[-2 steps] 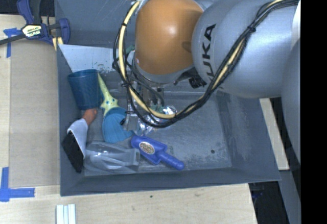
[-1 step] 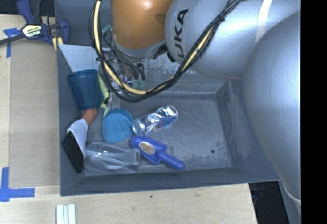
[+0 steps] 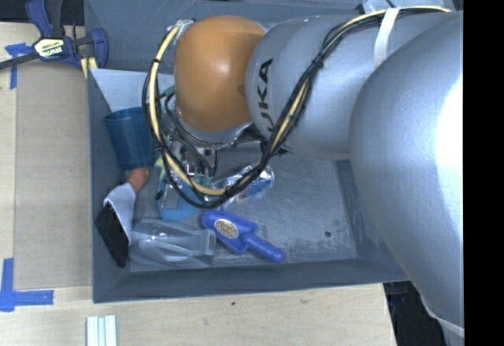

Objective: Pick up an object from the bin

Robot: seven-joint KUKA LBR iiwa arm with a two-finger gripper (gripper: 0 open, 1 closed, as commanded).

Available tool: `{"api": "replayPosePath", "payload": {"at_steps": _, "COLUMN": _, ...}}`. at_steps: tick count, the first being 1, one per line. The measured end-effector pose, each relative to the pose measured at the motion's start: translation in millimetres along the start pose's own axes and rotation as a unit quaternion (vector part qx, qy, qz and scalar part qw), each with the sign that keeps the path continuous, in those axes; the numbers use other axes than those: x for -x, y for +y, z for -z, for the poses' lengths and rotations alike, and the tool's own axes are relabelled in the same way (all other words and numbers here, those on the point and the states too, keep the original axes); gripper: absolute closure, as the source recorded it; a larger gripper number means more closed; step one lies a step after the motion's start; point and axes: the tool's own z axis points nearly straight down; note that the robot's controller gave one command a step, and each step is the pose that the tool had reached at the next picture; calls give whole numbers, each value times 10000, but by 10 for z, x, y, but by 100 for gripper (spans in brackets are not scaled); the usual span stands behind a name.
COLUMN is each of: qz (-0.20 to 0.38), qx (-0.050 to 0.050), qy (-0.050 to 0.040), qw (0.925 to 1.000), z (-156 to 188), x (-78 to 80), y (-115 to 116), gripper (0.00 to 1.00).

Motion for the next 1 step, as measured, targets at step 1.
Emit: {"api": "replayPosePath", "payload": {"at_steps": 1, "qz": 2098, "qx": 21, "qy": -75, "qw": 9777, "z": 231, "x": 421, "y": 43, "gripper": 0}}
